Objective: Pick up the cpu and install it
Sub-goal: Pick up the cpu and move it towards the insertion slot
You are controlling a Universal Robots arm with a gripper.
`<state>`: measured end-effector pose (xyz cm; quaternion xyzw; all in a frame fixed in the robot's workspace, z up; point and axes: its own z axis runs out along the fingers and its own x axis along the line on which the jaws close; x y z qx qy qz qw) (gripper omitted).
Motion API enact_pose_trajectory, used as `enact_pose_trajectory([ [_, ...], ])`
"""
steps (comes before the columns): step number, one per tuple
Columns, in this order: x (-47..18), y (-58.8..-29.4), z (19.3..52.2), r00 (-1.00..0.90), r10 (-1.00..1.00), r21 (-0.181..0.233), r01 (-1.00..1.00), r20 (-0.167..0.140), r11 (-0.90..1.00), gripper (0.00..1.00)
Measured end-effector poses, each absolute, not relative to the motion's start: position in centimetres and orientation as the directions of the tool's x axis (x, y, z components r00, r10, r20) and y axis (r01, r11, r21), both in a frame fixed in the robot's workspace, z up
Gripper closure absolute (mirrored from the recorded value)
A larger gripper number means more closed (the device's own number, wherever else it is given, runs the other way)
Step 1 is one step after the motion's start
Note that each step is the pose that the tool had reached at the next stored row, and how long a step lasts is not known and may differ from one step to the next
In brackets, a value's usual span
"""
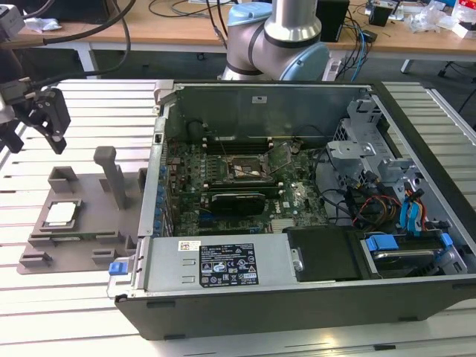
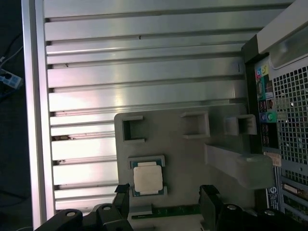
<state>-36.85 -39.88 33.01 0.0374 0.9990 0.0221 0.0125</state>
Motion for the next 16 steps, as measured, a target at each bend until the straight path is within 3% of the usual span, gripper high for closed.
enact_pose_trajectory([
  [16,-36.86,-39.88,32.21,-0.997,0.075,0.045,0.074,-0.023,0.996,0.31],
])
